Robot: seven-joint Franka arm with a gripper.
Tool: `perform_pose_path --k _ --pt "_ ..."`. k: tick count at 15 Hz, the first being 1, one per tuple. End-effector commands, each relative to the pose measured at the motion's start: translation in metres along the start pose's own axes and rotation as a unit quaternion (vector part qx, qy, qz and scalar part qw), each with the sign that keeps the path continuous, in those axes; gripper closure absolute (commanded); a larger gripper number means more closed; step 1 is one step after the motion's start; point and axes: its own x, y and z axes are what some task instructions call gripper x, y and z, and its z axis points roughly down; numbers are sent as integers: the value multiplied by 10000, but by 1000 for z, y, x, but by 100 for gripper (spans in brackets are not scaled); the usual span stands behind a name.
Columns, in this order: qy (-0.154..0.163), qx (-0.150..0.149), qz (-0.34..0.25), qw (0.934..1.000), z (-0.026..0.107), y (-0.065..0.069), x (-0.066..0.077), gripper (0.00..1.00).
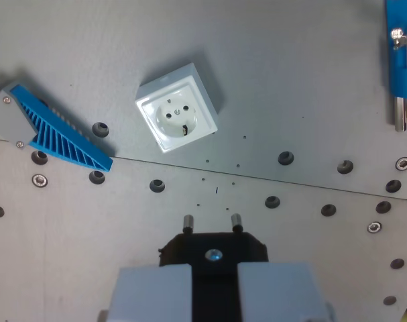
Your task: Move above the white socket
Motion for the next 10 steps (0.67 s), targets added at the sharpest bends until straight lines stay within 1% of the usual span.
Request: perform_pose_path --k 1,5,10 --pt "3 2 -75 10000 2 0 -1 100" --pt "51 2 -215 9998 7 -1 -2 100" --pt "211 -23 -388 9990 18 -2 -5 100"
